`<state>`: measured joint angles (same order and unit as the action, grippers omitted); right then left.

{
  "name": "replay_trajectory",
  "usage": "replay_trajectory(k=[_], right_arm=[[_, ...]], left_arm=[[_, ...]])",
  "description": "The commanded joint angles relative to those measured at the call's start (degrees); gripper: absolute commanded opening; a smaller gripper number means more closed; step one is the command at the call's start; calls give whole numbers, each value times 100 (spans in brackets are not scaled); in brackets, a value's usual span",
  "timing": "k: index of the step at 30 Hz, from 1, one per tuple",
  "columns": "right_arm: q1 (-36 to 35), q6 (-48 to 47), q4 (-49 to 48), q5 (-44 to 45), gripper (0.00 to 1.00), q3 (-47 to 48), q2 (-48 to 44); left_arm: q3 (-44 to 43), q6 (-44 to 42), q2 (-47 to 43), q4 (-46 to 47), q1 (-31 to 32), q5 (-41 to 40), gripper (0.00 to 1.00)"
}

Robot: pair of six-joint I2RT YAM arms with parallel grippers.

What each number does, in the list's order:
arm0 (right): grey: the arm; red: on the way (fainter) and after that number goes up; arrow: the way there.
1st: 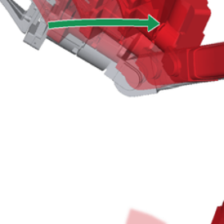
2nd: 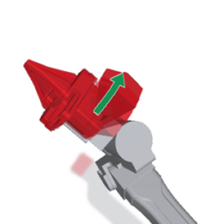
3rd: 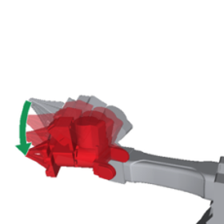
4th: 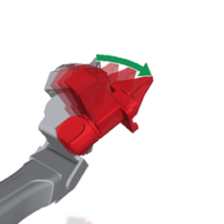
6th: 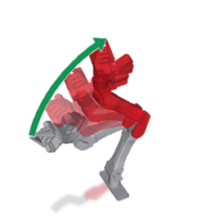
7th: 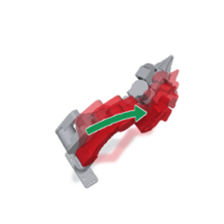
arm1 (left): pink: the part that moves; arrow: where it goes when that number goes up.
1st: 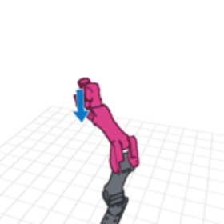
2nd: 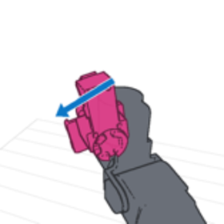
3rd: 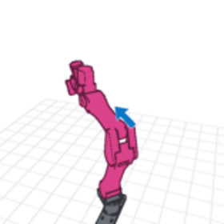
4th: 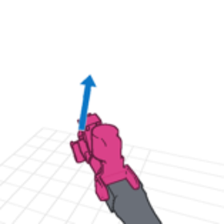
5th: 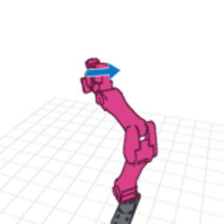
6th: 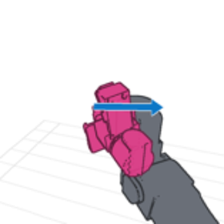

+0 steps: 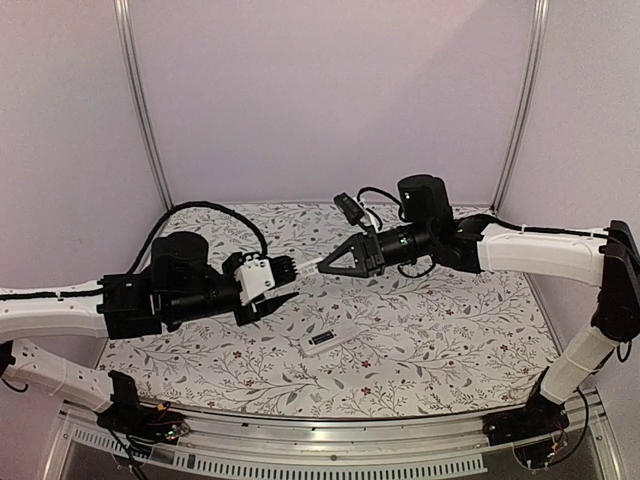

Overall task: Load the batteries into the remote control
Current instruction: Pass from the right arm to the left

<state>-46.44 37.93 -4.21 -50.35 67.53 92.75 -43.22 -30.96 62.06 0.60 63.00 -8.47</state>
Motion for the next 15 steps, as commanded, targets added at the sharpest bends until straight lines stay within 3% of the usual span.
replay_trajectory(k=[1,15], right_arm=[[-6,183,-279,-192,0,-98,68],[-15,306,-411,-247,0,-161,102]], left_arm=[[-180,-170,88,165,122,-103,49],[-345,-241,314,293,195,-374,33]])
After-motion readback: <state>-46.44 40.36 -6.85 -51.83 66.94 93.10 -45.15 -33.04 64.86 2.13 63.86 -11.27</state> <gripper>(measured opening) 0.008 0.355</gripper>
